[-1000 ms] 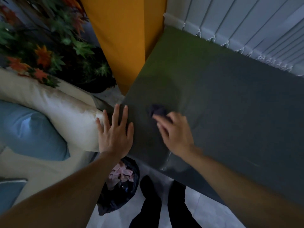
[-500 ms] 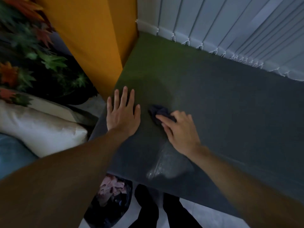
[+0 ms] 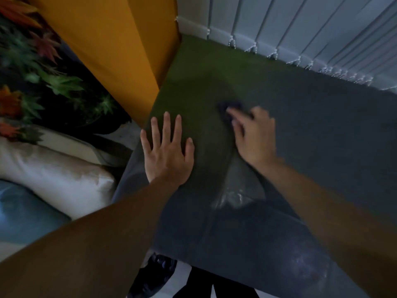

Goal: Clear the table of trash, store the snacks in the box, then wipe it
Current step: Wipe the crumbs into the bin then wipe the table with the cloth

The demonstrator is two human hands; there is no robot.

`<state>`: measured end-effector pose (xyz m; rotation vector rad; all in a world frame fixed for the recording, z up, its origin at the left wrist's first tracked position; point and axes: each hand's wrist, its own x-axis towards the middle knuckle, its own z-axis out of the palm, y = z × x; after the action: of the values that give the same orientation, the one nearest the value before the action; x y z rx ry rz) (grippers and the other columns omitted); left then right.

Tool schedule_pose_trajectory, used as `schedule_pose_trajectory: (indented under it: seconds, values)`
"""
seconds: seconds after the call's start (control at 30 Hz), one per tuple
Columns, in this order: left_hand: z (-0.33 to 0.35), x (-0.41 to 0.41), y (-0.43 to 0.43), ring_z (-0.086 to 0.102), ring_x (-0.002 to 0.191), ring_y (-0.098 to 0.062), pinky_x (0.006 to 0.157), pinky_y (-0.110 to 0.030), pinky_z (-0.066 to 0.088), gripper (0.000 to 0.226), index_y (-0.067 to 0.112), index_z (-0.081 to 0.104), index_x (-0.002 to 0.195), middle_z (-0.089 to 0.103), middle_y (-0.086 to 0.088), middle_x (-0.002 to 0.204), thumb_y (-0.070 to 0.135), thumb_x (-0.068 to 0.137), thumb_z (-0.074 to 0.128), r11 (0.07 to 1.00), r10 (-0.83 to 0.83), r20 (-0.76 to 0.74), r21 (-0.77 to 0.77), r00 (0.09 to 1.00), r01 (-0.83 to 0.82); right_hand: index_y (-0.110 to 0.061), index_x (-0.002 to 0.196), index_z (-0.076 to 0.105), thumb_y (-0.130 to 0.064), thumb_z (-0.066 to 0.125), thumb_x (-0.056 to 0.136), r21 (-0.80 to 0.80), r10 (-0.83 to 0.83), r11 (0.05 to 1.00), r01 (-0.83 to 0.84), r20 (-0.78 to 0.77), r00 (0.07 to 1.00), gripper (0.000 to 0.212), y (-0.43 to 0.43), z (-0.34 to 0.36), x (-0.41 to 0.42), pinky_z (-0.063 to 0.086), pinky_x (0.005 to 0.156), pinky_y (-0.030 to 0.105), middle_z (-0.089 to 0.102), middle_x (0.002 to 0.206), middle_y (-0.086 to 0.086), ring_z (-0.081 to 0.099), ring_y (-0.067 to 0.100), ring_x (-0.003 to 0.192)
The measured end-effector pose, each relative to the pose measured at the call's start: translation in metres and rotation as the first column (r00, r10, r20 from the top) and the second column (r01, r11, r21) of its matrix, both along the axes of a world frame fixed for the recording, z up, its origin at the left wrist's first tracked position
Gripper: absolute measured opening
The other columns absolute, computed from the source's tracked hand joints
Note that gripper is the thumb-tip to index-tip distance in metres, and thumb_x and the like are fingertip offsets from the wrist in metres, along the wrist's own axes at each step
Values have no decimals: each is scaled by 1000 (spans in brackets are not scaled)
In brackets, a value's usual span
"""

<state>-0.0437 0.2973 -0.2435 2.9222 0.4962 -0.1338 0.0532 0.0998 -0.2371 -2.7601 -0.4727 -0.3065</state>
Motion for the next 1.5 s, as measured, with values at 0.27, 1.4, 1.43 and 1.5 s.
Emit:
schedule_pose_trajectory:
  seconds: [0.27,1.4,1.43,1.5]
  values:
    - [1,1,0,-6,156,-26,123,-55,0,67,30,6,161,1,2,170,56,101,18,1000,8,-28,24,1000,-7,-29,129,64,-28,51,100,92,225,972,-216,-92,970,33,32,-6,2,41,76,40,54,100,9,54,32,90]
    - [10,-3,5,-9,156,-20,125,-50,-4,75,22,6,162,-1,5,169,60,100,25,997,10,-12,-73,1000,-11,-28,130,62,-30,49,100,38,577,817,-576,-80,813,33,96,3,83,40,83,40,55,113,6,53,27,100]
    - [10,-5,7,-8,156,-18,125,-48,-4,75,21,6,162,0,4,169,58,101,27,994,12,6,-105,1000,-11,-27,131,62,-29,50,99,27,606,795,-606,-76,792,34,92,2,80,40,81,40,56,111,7,53,28,99]
    - [9,-9,12,-4,156,-15,126,-42,-3,73,17,9,162,4,3,169,53,102,34,983,35,54,-184,998,-24,-28,134,60,-32,48,100,66,454,891,-450,-80,887,36,89,0,81,41,82,41,57,112,8,54,30,100]
